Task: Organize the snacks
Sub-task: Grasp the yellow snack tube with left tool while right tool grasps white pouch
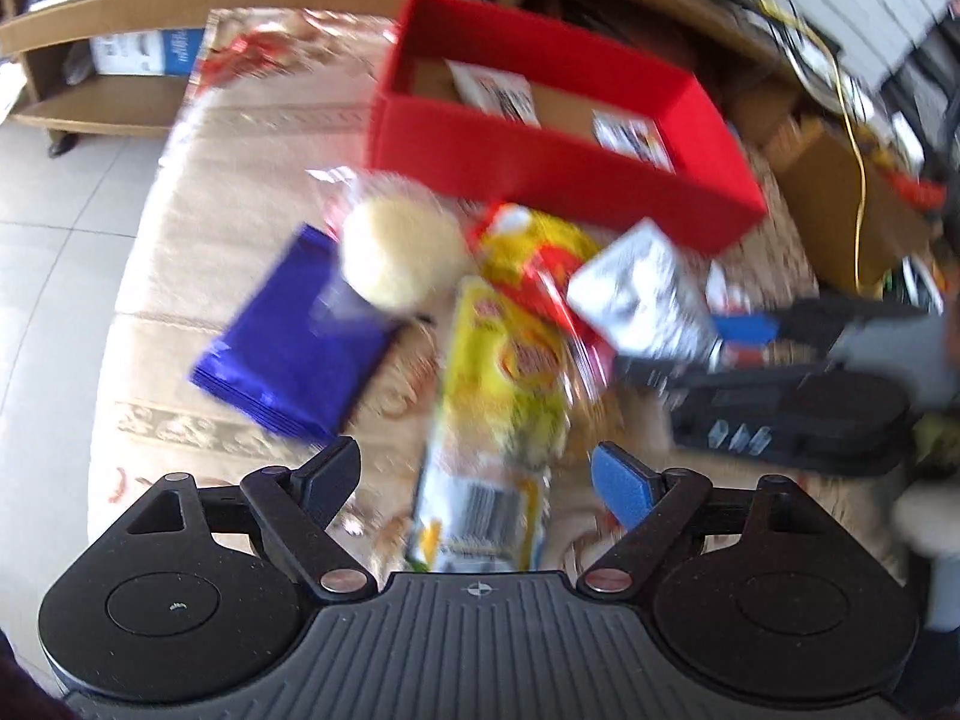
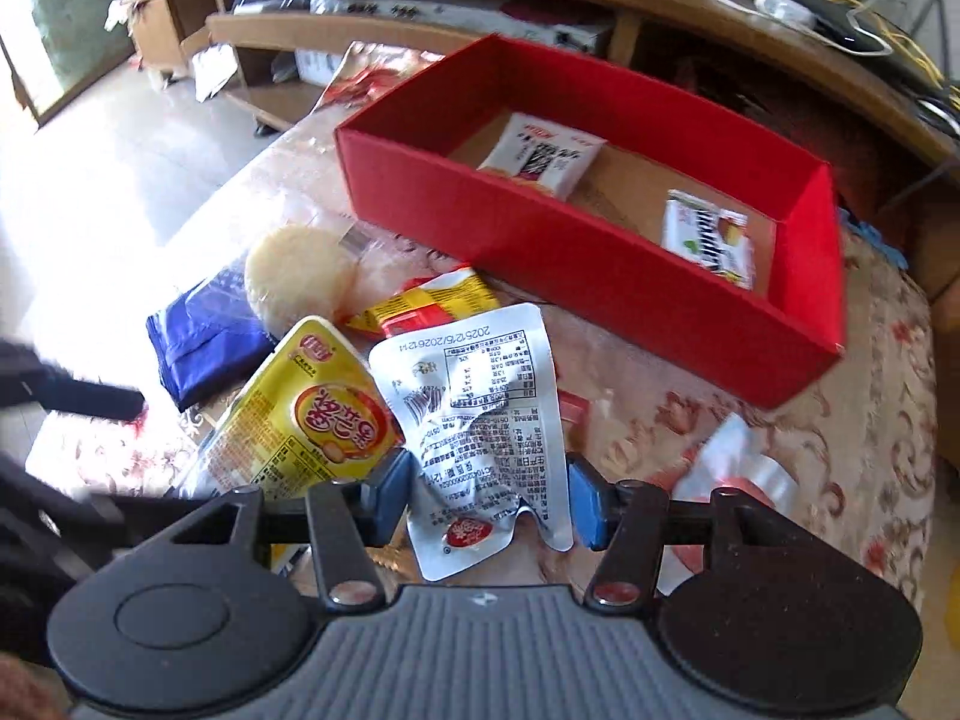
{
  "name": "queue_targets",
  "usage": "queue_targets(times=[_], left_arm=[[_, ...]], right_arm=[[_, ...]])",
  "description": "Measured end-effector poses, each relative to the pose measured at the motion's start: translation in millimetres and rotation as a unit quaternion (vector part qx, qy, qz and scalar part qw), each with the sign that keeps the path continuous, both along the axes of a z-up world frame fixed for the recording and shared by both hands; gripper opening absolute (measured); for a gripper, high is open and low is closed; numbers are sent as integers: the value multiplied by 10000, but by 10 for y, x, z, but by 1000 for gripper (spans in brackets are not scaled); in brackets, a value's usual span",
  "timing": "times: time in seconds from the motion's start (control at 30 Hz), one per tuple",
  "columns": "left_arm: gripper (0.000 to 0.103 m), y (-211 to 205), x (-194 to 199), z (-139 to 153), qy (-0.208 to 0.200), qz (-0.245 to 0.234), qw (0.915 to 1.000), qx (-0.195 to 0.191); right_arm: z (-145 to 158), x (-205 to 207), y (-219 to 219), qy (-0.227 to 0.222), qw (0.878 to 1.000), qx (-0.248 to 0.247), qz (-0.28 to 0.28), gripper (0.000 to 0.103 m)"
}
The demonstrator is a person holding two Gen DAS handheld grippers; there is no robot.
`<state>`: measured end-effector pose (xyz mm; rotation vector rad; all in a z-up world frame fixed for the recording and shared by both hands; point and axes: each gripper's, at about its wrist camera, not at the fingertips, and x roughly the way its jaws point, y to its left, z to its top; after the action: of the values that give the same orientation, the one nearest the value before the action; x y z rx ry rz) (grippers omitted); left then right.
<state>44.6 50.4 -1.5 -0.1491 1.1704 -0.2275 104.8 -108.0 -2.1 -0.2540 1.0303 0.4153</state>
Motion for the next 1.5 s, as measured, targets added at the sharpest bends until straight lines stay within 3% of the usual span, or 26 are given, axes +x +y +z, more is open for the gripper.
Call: queue_targets(times=[0.2, 0.47, 0.6, 0.87, 1.07, 1.2, 1.23, 1.33, 1.43, 1.5], left_arm=[[88, -280, -1, -214, 192, -417, 9980, 433], [88, -361, 141, -406, 209, -199, 9959, 854], [65, -476, 95, -386, 53, -382, 9925, 1163], [44, -396, 66, -239, -115, -260, 9969, 732], [50, -457, 110, -325, 44, -265, 9983, 511], [83, -488, 179, -370, 138, -109, 9996, 198], [86, -528, 197, -377, 120, -97, 9996, 220], [84, -729, 201, -423, -1, -274, 9965, 785], [77, -891, 119, -461, -203, -597, 9876, 1436], [67, -871, 97, -437, -250, -596, 9875, 1435]], right_arm=[[128, -93, -167, -27, 9996, 242, -146, 51], [130, -109, -247, 20, 9990, 416, -145, 51], [162, -117, -276, -14, 9988, 477, -148, 51], [207, -125, -294, -88, 9984, 524, -206, 51], [213, -124, -262, -91, 9983, 554, -182, 51], [229, -105, -257, -99, 9981, 584, -181, 52], [226, -100, -254, -94, 9981, 575, -183, 52], [214, -86, -261, -95, 9983, 545, -204, 52], [220, -83, -289, -103, 9981, 556, -225, 51], [240, -85, -313, -125, 9980, 578, -245, 51]])
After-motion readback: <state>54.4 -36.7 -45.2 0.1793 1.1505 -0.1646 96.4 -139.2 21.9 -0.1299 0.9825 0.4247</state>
